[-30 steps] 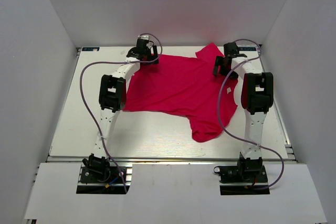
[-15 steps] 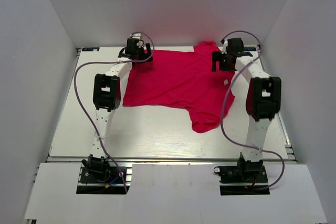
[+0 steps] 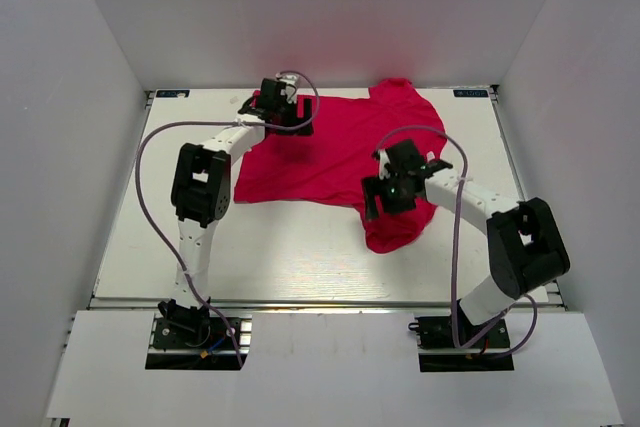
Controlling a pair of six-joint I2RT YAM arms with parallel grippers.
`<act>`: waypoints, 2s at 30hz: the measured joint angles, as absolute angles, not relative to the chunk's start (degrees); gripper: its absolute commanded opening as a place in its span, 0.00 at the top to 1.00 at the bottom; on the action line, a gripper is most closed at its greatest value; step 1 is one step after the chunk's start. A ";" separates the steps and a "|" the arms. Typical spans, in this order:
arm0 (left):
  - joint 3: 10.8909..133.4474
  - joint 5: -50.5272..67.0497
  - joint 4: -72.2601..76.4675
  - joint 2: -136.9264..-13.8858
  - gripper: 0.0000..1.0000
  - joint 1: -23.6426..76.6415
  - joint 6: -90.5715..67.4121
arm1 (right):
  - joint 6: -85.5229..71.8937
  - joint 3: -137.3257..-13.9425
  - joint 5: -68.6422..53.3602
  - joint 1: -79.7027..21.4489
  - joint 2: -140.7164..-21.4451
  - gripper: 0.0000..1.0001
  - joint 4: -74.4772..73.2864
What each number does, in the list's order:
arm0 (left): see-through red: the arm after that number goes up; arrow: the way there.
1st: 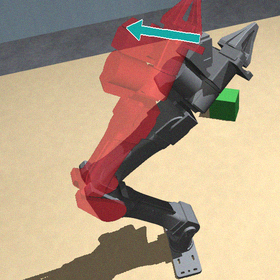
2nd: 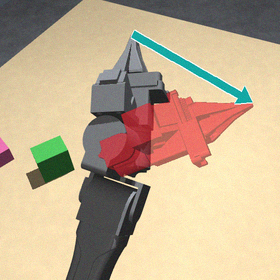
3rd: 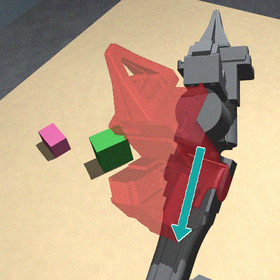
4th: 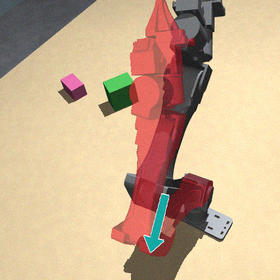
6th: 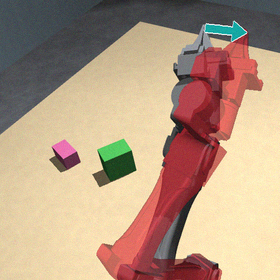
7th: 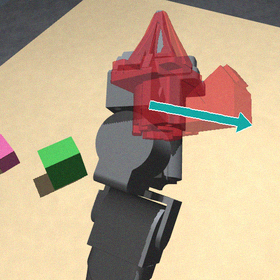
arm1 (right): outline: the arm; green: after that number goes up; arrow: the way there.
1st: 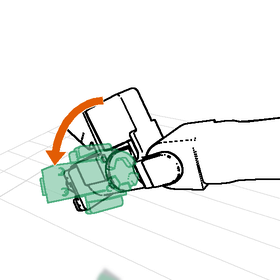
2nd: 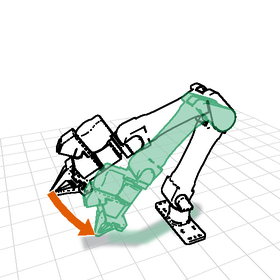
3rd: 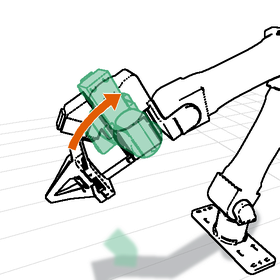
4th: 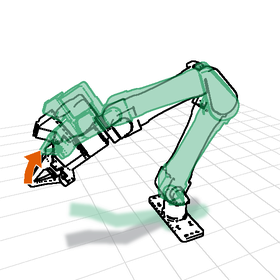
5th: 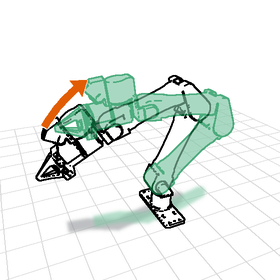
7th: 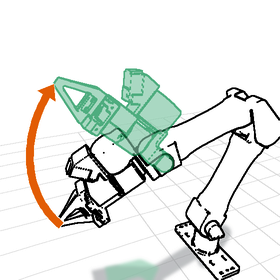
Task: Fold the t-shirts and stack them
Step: Flatten out the tshirt
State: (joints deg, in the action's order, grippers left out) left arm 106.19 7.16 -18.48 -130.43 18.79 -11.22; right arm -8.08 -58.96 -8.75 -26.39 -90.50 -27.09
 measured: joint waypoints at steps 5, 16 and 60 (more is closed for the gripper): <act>104.22 8.71 -19.16 -131.52 0.00 20.38 -10.94 | -12.64 -51.64 -7.35 -29.82 -87.00 0.26 -28.91; 99.88 7.55 -14.55 -131.72 0.00 19.99 -10.52 | -16.32 -45.80 -1.32 -31.03 -83.68 0.29 -20.32; 101.62 2.31 -15.97 -132.66 0.00 20.21 -11.88 | -38.52 -38.13 3.49 -32.71 -68.36 0.48 -32.53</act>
State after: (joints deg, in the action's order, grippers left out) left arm 101.62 2.31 -15.97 -132.66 20.21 -11.88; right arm -38.52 -38.13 3.49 -32.71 -68.36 -32.53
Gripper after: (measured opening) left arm 0.997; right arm 0.517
